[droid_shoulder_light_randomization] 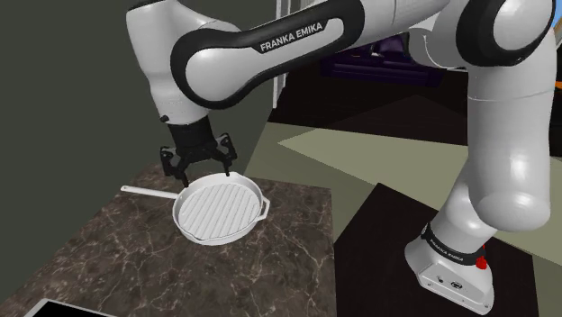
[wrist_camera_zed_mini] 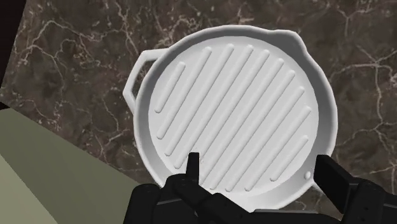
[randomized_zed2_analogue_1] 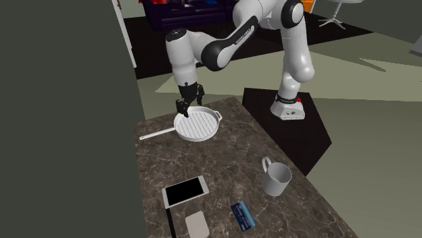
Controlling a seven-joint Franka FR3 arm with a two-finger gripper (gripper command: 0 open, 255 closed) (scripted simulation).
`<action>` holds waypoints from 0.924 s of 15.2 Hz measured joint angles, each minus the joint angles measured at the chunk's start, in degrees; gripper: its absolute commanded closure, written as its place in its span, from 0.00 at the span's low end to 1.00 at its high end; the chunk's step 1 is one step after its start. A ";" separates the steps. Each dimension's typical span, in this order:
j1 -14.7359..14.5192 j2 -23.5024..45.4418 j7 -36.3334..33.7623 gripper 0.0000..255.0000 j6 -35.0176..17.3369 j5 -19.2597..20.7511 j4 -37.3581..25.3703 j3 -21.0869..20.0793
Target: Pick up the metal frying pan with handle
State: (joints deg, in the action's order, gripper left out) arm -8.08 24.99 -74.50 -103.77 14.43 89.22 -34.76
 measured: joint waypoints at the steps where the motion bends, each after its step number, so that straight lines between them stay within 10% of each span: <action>1: -1.68 3.33 -1.46 0.00 1.42 1.20 -4.09 0.70; 8: -12.72 24.45 -7.34 0.00 11.36 5.66 -33.04 5.66; 14: -12.86 26.74 -8.10 0.00 8.31 6.20 -31.94 6.25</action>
State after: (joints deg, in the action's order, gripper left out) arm -20.94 51.73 -82.61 -95.46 20.63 57.29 -28.51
